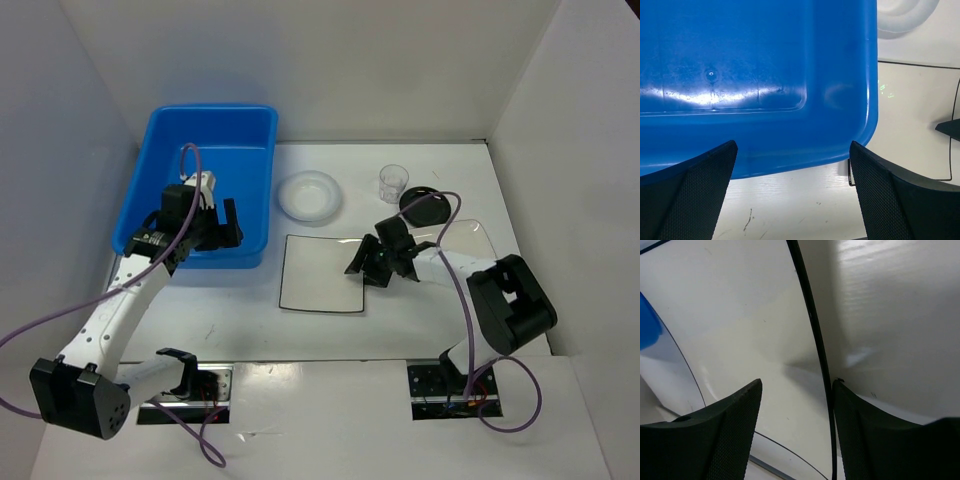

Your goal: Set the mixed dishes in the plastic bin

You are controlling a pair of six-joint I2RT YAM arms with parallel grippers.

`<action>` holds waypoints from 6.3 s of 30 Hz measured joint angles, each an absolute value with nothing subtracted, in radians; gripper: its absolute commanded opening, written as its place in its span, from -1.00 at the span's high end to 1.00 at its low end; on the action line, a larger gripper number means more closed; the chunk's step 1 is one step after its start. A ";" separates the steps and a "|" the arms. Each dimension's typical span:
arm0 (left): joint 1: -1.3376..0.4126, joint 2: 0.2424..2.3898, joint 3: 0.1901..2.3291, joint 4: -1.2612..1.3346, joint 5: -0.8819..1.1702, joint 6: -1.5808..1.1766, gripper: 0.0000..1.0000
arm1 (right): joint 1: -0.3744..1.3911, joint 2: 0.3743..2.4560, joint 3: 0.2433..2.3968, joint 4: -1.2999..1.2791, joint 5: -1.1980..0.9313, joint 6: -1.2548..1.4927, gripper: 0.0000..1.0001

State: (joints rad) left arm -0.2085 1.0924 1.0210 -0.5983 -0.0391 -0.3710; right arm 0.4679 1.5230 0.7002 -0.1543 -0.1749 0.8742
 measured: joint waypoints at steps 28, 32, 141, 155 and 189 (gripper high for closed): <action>-0.208 1.319 1.144 -0.495 -0.229 -0.368 -0.80 | 0.467 1.579 0.601 0.171 -0.324 0.820 -0.01; -0.208 1.414 1.181 -0.417 -0.196 -0.368 -0.80 | 0.467 1.573 0.600 0.163 -0.324 0.809 -0.01; -0.189 1.404 1.220 -0.251 0.108 -0.406 -0.95 | 0.326 1.400 1.230 -0.123 -0.473 0.664 1.00; -0.168 1.268 1.008 0.102 0.641 -0.667 -0.63 | 0.341 1.428 1.287 -0.131 -0.610 0.673 1.00; -0.160 1.150 1.016 -0.037 0.599 -0.553 -0.60 | 0.341 1.419 1.343 -0.232 -0.677 0.632 1.00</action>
State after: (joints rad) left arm -0.1600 1.1503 1.0157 -0.0368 0.5991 -0.5529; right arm 0.3408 1.4185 1.3430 -0.2317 -0.6773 0.6315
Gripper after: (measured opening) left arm 0.798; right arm 0.217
